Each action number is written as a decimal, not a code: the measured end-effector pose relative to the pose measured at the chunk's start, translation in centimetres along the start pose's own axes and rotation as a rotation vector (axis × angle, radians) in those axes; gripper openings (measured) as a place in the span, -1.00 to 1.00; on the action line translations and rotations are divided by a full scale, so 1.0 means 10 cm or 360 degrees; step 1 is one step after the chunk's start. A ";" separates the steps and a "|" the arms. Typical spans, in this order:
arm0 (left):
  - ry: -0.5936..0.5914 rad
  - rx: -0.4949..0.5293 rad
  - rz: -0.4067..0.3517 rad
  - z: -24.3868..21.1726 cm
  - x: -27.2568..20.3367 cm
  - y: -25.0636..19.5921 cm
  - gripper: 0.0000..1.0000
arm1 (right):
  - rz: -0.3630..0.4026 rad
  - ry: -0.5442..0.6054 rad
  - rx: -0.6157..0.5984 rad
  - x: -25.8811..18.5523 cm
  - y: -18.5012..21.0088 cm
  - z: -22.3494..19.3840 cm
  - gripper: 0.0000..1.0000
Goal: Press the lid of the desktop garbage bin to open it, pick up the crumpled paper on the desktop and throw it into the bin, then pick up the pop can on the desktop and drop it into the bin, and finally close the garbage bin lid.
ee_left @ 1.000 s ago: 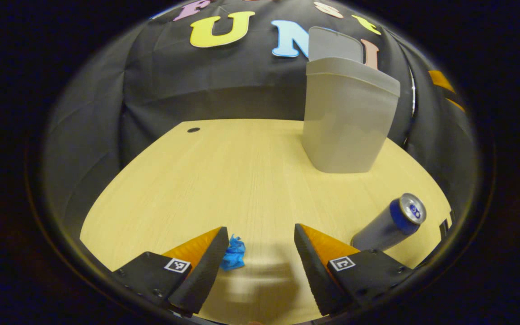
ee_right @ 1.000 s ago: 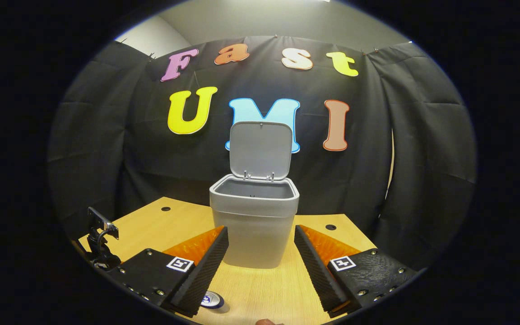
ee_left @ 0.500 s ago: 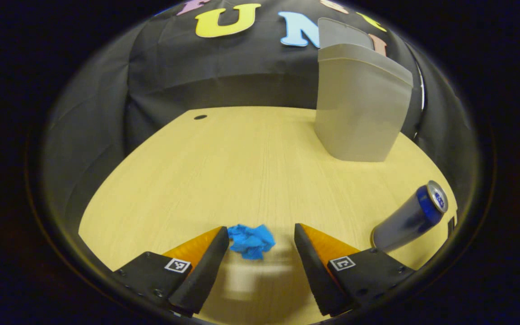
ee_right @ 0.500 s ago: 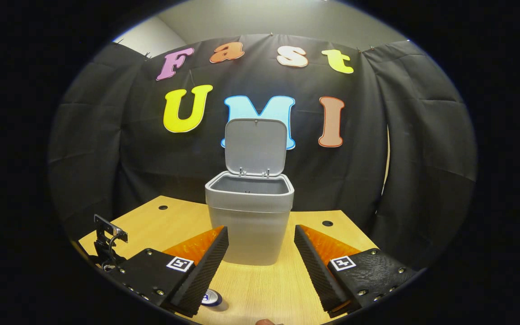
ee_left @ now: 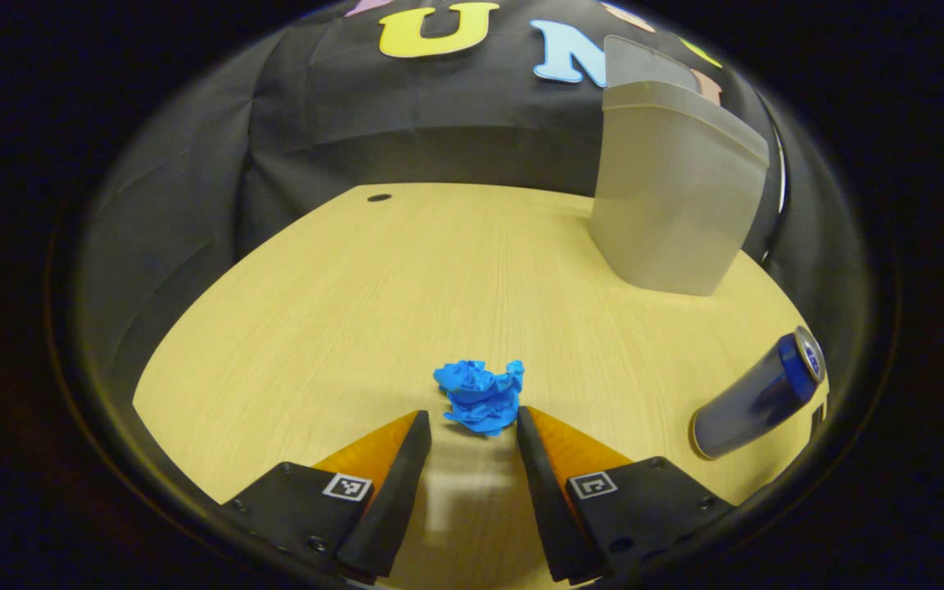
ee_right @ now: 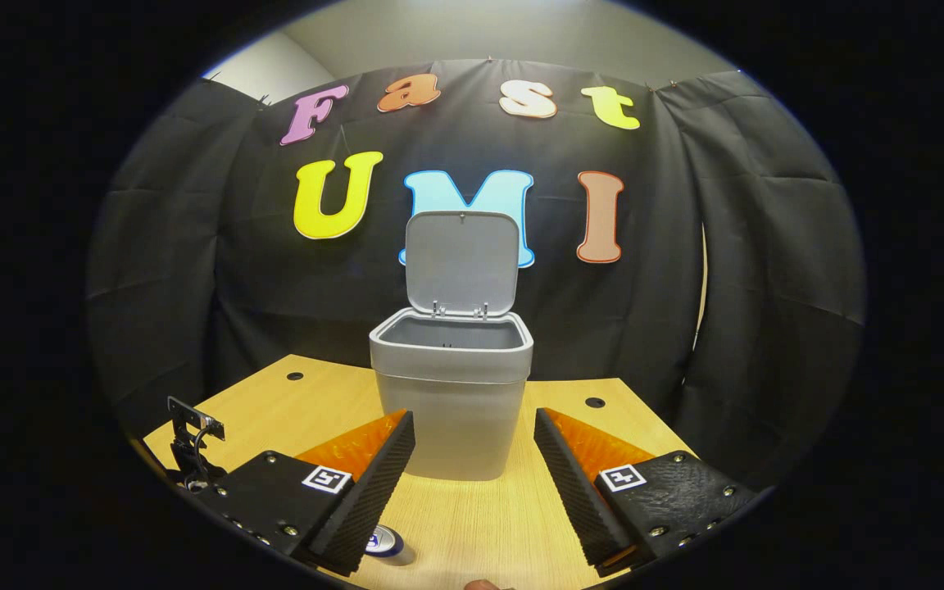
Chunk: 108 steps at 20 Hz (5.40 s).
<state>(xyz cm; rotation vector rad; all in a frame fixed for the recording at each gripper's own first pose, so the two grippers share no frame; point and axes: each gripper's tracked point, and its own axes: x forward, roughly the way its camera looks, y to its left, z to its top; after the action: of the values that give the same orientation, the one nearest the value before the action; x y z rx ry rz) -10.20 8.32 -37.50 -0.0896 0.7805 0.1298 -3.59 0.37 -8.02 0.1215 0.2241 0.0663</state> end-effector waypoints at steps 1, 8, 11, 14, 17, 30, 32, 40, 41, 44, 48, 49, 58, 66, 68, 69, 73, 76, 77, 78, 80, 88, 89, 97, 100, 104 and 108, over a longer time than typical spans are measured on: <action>-0.0011 -0.0003 -0.0005 0.01 0.01 -0.01 0.48 | 0.0004 0.0002 -0.0002 0.00 0.01 0.01 0.89; -0.0090 0.0078 -0.0055 0.17 0.11 -0.11 0.51 | 0.0023 0.0030 -0.0021 0.00 0.05 -0.05 0.89; -0.0100 0.0104 -0.0049 0.21 0.16 -0.11 0.39 | 0.0018 0.0024 -0.0026 -0.01 0.03 -0.03 0.89; -0.0140 0.0140 -0.0024 0.29 0.16 -0.08 -0.16 | 0.0004 0.0022 -0.0016 -0.01 0.00 -0.04 0.89; -0.0139 0.0158 0.0023 0.29 0.17 -0.02 -0.46 | -0.0001 0.0029 -0.0001 0.01 -0.03 -0.05 0.89; -0.0215 0.0141 -0.0082 0.54 -0.05 -0.24 -0.75 | -0.0011 -0.0003 0.0028 0.00 -0.15 -0.01 0.89; -0.0278 0.0136 -0.0112 0.74 -0.15 -0.31 -0.76 | -0.0019 -0.0016 0.0036 -0.02 -0.18 0.00 0.89; -0.0495 0.0117 -0.0201 1.43 -0.51 -0.65 -0.76 | -0.0052 -0.0050 0.0084 -0.02 -0.29 0.05 0.89; -0.0523 0.0117 -0.0215 1.53 -0.55 -0.70 -0.76 | -0.0058 -0.0056 0.0086 -0.02 -0.31 0.06 0.89; -0.0613 0.0124 -0.0267 1.81 -0.65 -0.86 -0.77 | -0.0072 -0.0066 0.0098 -0.01 -0.34 0.08 0.89; -0.0708 0.0102 -0.0336 2.12 -0.77 -1.04 -0.76 | -0.0106 -0.0079 0.0105 0.00 -0.41 0.09 0.89; -0.0730 0.0085 -0.0356 2.21 -0.79 -1.09 -0.71 | -0.0114 -0.0080 0.0105 0.00 -0.43 0.10 0.89; -0.0983 0.0066 -0.0489 3.06 -0.95 -1.48 -0.72 | -0.0181 -0.0091 0.0110 0.06 -0.53 0.12 0.89; -0.1164 0.0196 -0.0635 3.60 -0.97 -1.97 -0.74 | -0.0348 -0.0082 0.0112 0.00 -0.76 0.14 0.89; -0.1199 0.0236 -0.0672 3.68 -0.95 -2.12 -0.77 | -0.0394 -0.0077 0.0107 -0.03 -0.83 0.14 0.89; -0.1212 0.0254 -0.0689 3.72 -0.94 -2.20 -0.76 | -0.0411 -0.0070 0.0109 -0.05 -0.85 0.13 0.89; -0.1203 0.0293 -0.0731 3.78 -0.80 -2.45 -0.76 | -0.0469 -0.0035 0.0108 -0.12 -0.94 0.06 0.89; -0.1165 0.0284 -0.0742 3.76 -0.70 -2.51 -0.74 | -0.0473 -0.0029 0.0102 -0.13 -0.94 0.07 0.89; -0.1152 0.0276 -0.0731 3.75 -0.67 -2.51 -0.75 | -0.0469 -0.0028 0.0100 -0.13 -0.94 0.07 0.89; -0.1136 0.0281 -0.0721 3.75 -0.63 -2.51 -0.77 | -0.0464 -0.0030 0.0101 -0.12 -0.93 0.08 0.89; -0.1106 0.0298 -0.0704 3.76 -0.54 -2.53 -0.77 | -0.0460 -0.0047 0.0100 -0.12 -0.90 0.10 0.89; -0.1053 0.0277 -0.0693 3.70 -0.44 -2.49 -0.40 | -0.0416 -0.0046 0.0085 -0.12 -0.81 0.08 0.89; -0.1037 0.0276 -0.0697 3.68 -0.44 -2.51 -0.29 | -0.0412 -0.0048 0.0081 -0.13 -0.81 0.08 0.89; -0.1014 0.0217 -0.0666 3.56 -0.59 -2.38 0.73 | -0.0314 -0.0065 0.0078 -0.13 -0.68 0.10 0.89; -0.1044 0.0222 -0.0614 3.53 -0.72 -2.24 0.80 | -0.0236 -0.0068 0.0097 -0.10 -0.58 0.09 0.89; -0.1078 0.0196 -0.0531 3.49 -0.90 -2.02 0.82 | -0.0114 -0.0049 0.0118 -0.08 -0.40 0.03 0.89; -0.1088 0.0178 -0.0454 3.40 -1.03 -1.82 0.82 | 0.0015 0.0018 0.0075 -0.05 -0.18 -0.12 0.89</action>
<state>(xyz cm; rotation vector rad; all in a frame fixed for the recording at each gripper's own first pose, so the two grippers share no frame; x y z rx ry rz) 8.95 -6.17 -5.57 -0.0444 0.0865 -0.1519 -4.25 -1.28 -9.30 0.1693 0.2366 0.0709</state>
